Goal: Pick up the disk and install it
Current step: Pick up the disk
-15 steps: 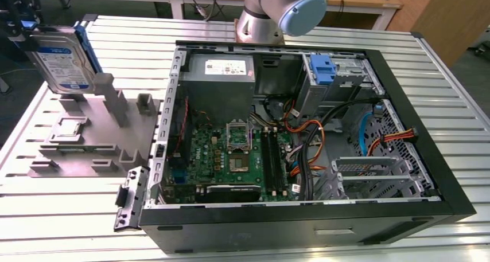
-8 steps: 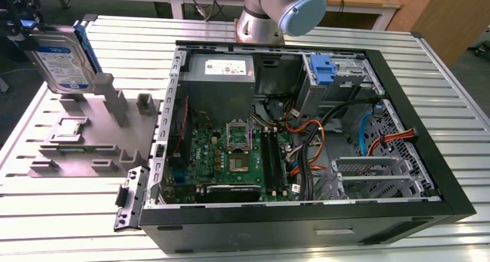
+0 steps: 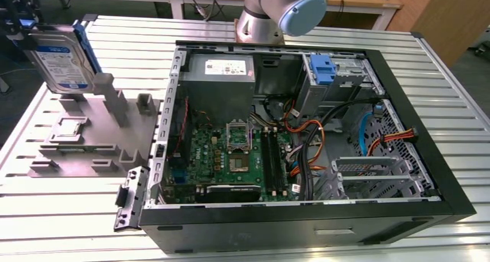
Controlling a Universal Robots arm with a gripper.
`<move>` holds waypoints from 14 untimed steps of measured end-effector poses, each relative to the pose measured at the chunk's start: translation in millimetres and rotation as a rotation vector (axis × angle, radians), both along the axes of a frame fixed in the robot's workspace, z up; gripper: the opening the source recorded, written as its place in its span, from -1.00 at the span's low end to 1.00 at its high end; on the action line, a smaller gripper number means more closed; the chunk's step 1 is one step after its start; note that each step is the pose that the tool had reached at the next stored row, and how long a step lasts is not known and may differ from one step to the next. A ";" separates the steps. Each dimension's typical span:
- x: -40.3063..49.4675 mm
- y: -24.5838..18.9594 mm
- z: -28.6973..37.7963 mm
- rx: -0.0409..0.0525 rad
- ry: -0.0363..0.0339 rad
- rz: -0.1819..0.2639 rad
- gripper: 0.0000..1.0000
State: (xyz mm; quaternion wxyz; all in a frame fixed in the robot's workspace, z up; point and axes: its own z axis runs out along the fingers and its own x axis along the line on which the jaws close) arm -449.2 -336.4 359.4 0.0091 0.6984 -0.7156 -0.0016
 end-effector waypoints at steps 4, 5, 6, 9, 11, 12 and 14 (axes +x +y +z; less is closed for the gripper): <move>0.0 0.0 1.1 -0.0017 -0.0001 0.000 -0.27; 0.0 0.0 1.6 -0.0018 0.0001 0.000 -0.27; 0.0 0.0 2.2 -0.0018 0.0000 0.000 -0.27; 0.0 0.0 4.0 -0.0023 -0.0001 0.000 -0.27; 0.0 0.0 5.4 -0.0024 -0.0002 0.000 -0.27; 0.0 0.0 5.9 -0.0024 -0.0002 0.000 -0.27; 0.0 0.0 6.7 -0.0024 -0.0002 0.000 -0.27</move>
